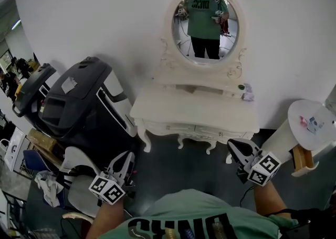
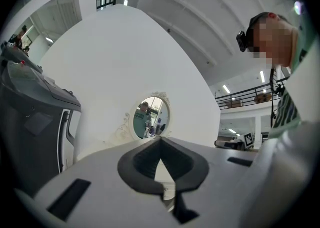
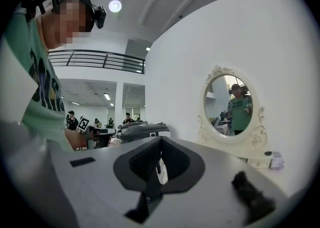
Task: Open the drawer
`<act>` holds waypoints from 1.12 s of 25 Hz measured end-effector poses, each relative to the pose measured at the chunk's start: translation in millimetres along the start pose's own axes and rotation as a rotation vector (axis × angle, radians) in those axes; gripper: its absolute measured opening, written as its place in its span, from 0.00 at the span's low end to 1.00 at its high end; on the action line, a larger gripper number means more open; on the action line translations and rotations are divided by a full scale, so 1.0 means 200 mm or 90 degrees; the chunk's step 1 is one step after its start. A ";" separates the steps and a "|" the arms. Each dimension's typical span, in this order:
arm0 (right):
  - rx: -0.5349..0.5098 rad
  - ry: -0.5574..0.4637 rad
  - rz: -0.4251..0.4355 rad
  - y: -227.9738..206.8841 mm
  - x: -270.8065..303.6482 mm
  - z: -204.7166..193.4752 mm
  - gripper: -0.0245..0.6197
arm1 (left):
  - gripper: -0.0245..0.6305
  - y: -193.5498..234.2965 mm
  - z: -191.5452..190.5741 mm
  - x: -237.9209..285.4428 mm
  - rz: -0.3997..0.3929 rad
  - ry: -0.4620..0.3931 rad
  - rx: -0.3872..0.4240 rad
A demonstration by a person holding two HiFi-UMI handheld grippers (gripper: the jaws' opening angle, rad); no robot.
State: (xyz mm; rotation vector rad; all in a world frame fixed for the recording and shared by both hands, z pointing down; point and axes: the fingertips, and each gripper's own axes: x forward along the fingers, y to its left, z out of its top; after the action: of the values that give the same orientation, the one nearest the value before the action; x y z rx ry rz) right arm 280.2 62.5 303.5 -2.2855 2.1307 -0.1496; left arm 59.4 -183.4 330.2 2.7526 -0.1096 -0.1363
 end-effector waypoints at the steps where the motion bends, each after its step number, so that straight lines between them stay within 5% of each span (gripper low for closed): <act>1: 0.002 0.000 0.009 -0.03 0.02 -0.01 0.05 | 0.04 0.00 -0.01 0.02 0.009 0.001 0.002; 17: 0.020 0.020 0.193 -1.09 0.30 -0.10 0.05 | 0.04 -0.24 -0.31 0.91 0.161 0.017 0.014; 28: 0.021 0.059 0.329 -1.08 0.59 -0.21 0.05 | 0.04 -0.26 -0.42 0.91 0.267 0.024 0.022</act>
State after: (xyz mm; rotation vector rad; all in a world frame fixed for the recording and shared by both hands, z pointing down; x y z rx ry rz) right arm 499.4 -37.7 369.4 -1.6636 2.6523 -0.2798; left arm 252.6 -122.1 373.4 2.6952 -0.6762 0.0315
